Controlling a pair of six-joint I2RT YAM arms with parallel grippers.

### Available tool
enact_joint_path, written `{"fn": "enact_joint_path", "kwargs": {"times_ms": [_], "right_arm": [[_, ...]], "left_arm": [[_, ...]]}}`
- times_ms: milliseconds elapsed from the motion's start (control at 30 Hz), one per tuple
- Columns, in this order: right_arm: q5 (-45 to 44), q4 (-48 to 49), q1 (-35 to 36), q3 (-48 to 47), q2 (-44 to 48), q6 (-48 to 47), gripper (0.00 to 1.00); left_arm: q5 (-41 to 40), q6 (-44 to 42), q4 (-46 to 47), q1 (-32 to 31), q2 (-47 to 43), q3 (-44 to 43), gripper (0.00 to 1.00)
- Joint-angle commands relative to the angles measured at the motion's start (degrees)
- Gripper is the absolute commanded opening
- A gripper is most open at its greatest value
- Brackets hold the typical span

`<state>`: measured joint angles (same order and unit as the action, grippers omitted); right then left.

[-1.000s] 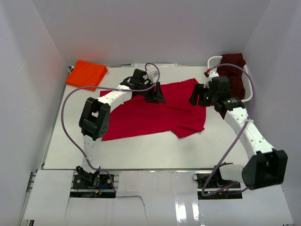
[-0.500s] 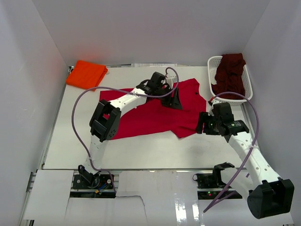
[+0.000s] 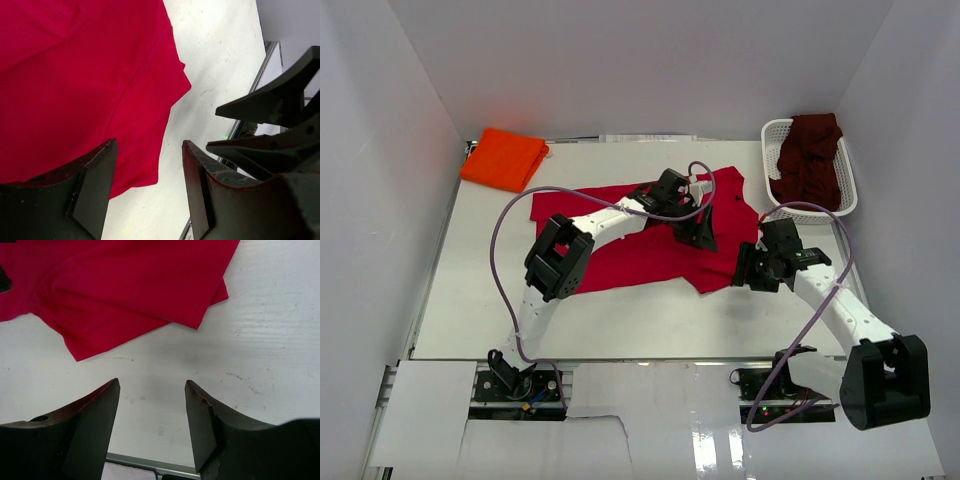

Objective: Fold and stack the t-shirts
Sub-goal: Grap the side of the flattened tshirt closest away from the robot with both arms

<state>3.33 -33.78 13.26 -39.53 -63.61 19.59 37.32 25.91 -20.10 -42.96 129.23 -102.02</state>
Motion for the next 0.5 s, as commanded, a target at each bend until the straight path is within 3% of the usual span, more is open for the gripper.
{"fn": "enact_joint_path", "kwargs": {"times_ms": [0,167,467], "right_arm": [[-1.4,4.6,-1.2,-0.1,-2.5,0.8,0.61],[2.3,8.4,-2.2,1.0,-6.5,1.7,0.61],[7.0,15.0,-2.2,3.3,-10.5,5.7,0.51]], "left_arm": [[0.8,-0.2,1.3,0.2,-1.7,-1.4,0.65],[0.5,-0.5,1.3,0.2,-1.5,-0.6,0.65],[-0.4,-1.1,1.0,0.3,-1.3,-0.1,0.65]]}}
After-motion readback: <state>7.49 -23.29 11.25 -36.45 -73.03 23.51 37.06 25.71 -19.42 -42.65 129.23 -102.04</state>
